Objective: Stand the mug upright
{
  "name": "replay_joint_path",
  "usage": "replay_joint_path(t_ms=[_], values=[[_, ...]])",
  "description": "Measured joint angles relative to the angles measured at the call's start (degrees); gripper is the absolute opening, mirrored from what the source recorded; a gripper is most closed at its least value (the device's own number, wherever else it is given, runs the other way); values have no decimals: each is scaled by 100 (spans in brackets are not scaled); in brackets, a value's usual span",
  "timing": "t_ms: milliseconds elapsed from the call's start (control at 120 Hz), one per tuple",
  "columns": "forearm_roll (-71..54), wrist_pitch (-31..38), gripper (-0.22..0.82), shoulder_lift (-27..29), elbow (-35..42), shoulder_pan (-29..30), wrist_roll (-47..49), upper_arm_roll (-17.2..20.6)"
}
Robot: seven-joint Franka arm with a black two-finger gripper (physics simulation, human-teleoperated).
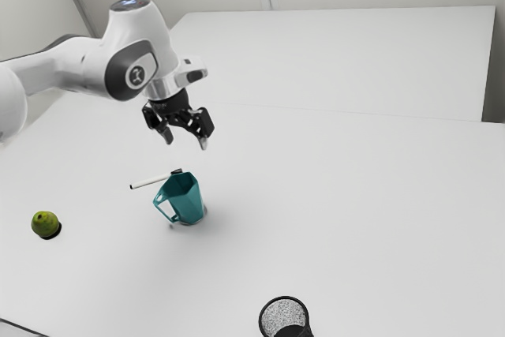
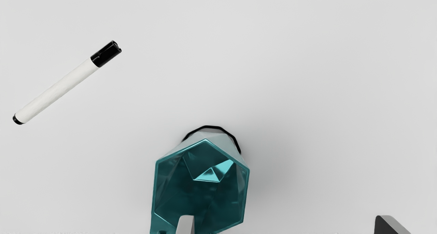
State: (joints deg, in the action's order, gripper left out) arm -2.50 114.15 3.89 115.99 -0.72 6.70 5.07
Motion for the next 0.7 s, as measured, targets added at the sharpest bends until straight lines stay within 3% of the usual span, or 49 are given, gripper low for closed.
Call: replay_joint_path(t_ms=[700], values=[[55, -2216, 58, -256, -2131, 30, -13, 3]])
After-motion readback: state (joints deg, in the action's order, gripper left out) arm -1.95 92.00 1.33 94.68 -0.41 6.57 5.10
